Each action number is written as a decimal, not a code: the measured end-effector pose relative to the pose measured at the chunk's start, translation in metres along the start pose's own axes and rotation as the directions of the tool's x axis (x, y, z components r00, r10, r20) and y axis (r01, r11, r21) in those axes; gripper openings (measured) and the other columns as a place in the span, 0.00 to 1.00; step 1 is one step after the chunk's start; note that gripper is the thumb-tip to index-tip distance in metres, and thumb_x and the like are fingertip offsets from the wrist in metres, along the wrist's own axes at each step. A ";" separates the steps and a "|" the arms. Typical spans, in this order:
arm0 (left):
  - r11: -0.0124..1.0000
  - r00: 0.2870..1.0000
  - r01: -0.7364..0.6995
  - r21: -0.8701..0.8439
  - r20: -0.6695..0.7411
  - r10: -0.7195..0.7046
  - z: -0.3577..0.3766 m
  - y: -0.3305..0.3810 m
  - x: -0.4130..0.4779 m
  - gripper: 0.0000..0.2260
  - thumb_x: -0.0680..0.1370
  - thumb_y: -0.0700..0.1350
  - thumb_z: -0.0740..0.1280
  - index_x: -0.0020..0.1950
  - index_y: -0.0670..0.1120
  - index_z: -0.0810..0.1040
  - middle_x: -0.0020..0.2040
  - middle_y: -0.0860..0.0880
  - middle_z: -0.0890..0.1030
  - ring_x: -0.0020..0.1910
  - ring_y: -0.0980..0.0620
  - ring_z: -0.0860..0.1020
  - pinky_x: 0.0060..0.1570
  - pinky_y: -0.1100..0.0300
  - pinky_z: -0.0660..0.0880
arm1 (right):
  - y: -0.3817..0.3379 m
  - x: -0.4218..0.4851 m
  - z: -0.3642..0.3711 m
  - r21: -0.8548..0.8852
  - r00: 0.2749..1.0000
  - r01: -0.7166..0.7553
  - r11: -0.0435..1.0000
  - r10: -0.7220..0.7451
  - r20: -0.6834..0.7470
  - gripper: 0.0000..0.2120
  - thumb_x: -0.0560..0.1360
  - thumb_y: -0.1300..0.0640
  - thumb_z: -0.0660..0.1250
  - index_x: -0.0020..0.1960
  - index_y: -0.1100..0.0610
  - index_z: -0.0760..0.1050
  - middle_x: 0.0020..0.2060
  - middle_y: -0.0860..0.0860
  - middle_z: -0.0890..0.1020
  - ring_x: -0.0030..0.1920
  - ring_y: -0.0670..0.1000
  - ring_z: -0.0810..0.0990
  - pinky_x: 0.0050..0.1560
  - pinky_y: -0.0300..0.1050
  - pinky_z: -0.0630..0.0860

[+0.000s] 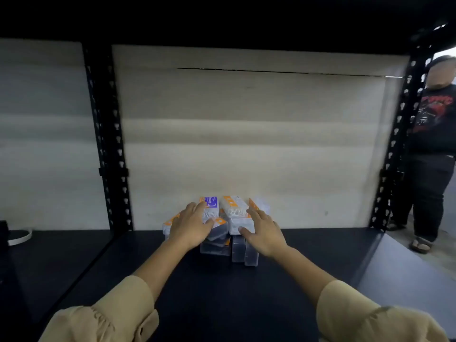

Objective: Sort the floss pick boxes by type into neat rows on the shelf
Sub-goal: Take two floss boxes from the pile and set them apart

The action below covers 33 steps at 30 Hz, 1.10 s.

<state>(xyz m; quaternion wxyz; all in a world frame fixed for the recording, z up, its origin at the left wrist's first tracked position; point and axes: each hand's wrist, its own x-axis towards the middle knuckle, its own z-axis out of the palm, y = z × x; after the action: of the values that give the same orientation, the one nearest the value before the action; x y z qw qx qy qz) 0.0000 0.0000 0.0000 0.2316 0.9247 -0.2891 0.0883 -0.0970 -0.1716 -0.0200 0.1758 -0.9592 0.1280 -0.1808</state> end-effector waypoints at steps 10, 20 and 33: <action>0.995 0.995 0.094 -0.022 -0.021 -0.095 0.015 0.002 0.035 0.27 0.78 0.58 0.59 0.74 0.50 0.59 0.69 0.45 0.66 0.67 0.43 0.68 0.63 0.50 0.68 | -0.009 0.042 0.019 0.071 0.990 -0.065 0.995 0.073 -0.121 0.27 0.76 0.47 0.62 0.70 0.56 0.61 0.69 0.55 0.65 0.68 0.57 0.65 0.65 0.50 0.68; 0.991 0.989 0.135 0.009 -0.063 -0.134 0.025 -0.002 0.046 0.27 0.75 0.61 0.62 0.71 0.50 0.63 0.61 0.44 0.76 0.60 0.43 0.72 0.56 0.52 0.69 | -0.014 0.059 0.028 0.125 0.975 -0.156 0.980 0.174 -0.141 0.29 0.73 0.46 0.66 0.66 0.59 0.62 0.64 0.56 0.70 0.64 0.58 0.69 0.58 0.51 0.72; 0.983 0.980 0.144 -0.118 -0.118 -0.158 0.014 -0.007 0.023 0.28 0.71 0.56 0.68 0.68 0.48 0.68 0.58 0.45 0.77 0.58 0.44 0.74 0.52 0.54 0.75 | -0.016 0.039 0.015 0.243 0.962 -0.175 0.954 0.218 -0.162 0.29 0.70 0.50 0.68 0.68 0.56 0.63 0.62 0.54 0.71 0.62 0.55 0.71 0.56 0.49 0.73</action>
<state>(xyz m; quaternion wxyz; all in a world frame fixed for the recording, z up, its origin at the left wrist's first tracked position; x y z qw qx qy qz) 0.0227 -0.0130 -0.0083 0.3055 0.9225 -0.2071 0.1134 -0.0535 -0.1649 -0.0150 0.2885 -0.8939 0.2177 -0.2651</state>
